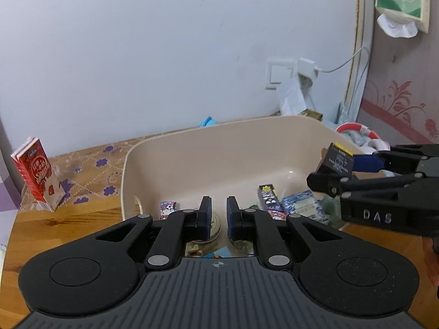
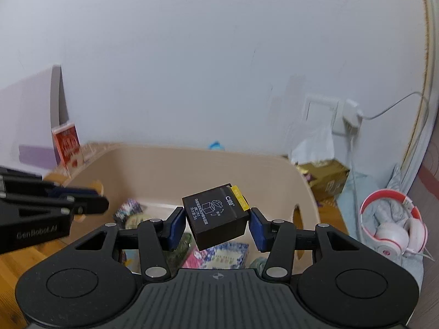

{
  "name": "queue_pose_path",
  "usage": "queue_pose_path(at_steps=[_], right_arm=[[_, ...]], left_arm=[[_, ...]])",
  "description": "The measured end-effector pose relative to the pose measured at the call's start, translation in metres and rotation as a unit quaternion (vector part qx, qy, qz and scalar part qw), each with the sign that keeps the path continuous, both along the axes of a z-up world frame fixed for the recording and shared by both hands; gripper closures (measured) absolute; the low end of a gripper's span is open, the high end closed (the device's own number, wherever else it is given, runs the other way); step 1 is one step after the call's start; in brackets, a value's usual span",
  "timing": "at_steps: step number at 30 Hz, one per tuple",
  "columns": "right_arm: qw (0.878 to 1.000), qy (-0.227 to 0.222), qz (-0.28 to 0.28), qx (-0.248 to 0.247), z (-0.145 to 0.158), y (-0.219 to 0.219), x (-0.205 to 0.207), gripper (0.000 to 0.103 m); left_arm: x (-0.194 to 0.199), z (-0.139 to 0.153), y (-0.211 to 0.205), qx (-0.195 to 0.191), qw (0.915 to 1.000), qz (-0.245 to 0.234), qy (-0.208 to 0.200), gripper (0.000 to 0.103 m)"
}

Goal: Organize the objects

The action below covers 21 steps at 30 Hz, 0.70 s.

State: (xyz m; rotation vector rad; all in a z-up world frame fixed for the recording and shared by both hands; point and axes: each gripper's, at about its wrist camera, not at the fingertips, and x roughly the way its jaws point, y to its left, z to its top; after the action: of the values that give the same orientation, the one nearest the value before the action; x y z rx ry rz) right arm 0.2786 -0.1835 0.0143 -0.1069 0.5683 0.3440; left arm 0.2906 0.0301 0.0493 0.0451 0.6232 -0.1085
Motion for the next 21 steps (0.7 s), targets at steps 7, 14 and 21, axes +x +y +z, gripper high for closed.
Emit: queue_pose_path(at_steps=[7,14,21], right_arm=[[0.999,0.038,-0.002,-0.013,-0.016,0.006,0.009,0.045],[1.000,0.018,-0.022,0.007,0.002,-0.011,-0.013,0.010],[0.999,0.009,-0.041,0.021,0.018,-0.031,-0.039,0.000]], left_arm=[[0.006,-0.012,-0.002,0.005,0.9996,0.007,0.026,0.057],[-0.020,0.006,-0.006,0.027,0.9992,0.027,-0.008,0.015],[-0.051,0.018,-0.011,0.035,0.9988,0.032,-0.014,0.012]])
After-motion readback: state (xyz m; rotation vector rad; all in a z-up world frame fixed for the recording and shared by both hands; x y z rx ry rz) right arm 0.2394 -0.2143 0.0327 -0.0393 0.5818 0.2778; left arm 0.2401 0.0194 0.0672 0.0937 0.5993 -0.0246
